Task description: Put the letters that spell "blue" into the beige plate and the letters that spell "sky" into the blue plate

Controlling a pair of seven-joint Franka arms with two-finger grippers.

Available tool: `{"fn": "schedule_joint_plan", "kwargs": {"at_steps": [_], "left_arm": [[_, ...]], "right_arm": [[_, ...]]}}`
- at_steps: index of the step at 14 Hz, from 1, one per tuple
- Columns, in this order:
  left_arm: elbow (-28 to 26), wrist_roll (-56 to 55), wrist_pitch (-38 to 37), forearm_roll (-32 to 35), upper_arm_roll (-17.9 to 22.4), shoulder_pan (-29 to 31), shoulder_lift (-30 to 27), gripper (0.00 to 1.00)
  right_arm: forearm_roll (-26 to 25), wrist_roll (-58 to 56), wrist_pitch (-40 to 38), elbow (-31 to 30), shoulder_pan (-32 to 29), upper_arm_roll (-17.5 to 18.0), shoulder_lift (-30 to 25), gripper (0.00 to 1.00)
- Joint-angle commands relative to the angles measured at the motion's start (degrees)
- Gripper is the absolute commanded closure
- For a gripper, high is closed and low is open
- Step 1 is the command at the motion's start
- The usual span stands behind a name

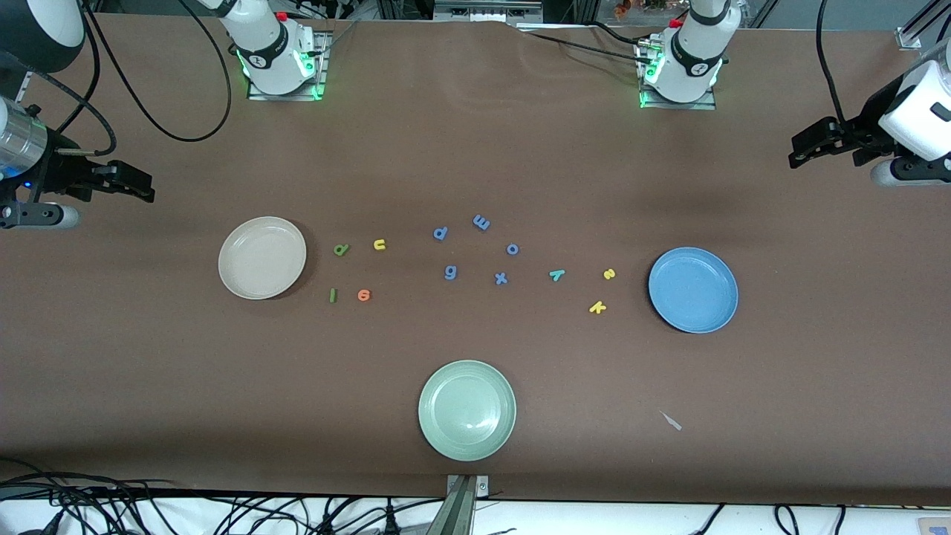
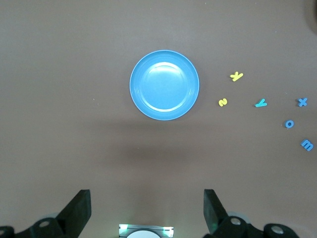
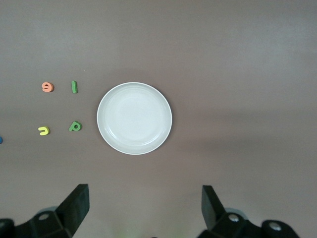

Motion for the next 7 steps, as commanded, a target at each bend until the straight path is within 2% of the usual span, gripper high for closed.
{"fn": "schedule_joint_plan", "kwargs": {"at_steps": [1,7], "left_arm": [[5.76,0.65,-0.54,0.23,-0.13,0.28,3.27,0.0],[6.06,0.82,-0.54,1.55,-0.04,0.54,3.64,0.0]], "right_arm": [[0.3,-0.35,-0.53,0.92,-0.32,0.21,0.2,0.0],[0.3,-0.44,-0.53,0.92,-0.32,0.21,0.2,0.0]]}}
